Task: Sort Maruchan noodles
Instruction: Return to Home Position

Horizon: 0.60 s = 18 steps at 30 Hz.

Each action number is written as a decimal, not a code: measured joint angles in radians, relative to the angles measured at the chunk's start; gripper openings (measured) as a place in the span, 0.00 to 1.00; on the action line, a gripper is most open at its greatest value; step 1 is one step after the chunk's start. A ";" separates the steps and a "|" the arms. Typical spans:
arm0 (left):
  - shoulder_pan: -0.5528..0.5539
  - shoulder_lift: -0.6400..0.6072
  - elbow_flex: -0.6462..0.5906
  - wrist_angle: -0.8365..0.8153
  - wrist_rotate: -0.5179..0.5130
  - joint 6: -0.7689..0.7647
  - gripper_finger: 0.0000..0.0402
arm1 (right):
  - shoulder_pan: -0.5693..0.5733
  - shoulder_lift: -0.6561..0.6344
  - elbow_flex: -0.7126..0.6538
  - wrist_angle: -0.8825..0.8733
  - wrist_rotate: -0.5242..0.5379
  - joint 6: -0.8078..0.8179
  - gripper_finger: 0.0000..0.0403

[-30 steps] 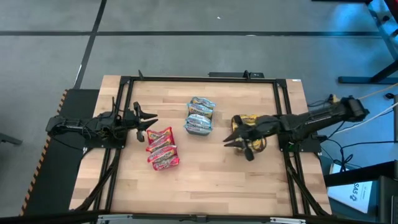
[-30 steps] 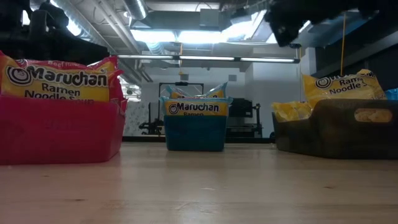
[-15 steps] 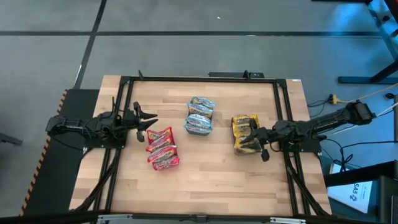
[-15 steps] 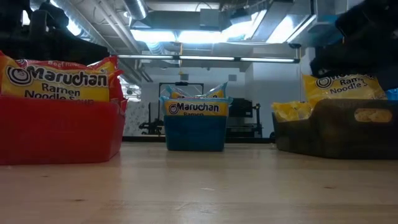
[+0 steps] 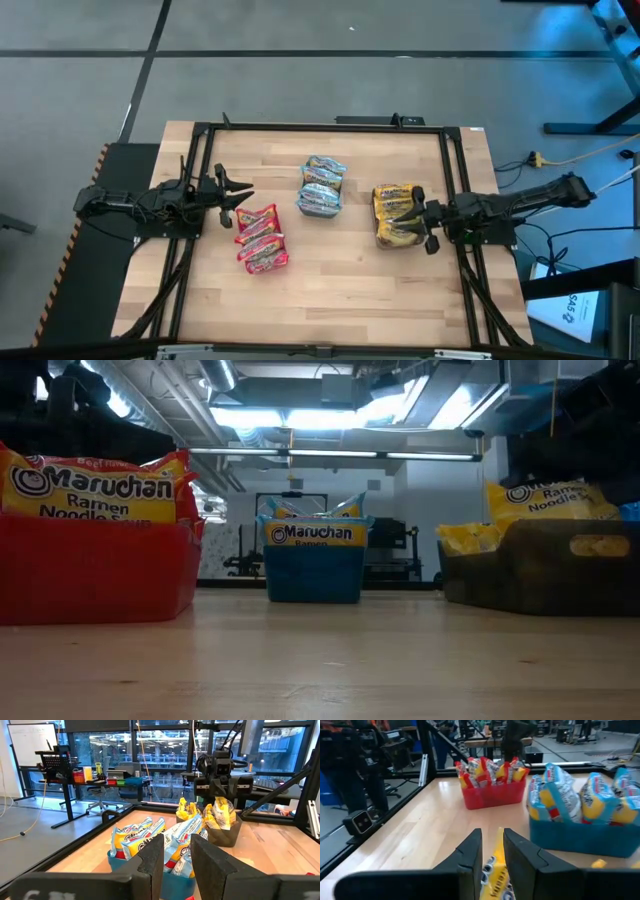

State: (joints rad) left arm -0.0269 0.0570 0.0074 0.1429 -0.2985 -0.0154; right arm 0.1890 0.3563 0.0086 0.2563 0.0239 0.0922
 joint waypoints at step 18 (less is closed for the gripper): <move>0.000 0.000 0.000 0.000 0.000 0.000 0.22 | -0.145 -0.351 0.001 -0.229 -0.059 0.022 0.19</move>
State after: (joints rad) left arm -0.0265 0.0570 0.0074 0.1429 -0.2985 -0.0154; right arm 0.0443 0.0055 0.0093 0.0269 -0.0355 0.1145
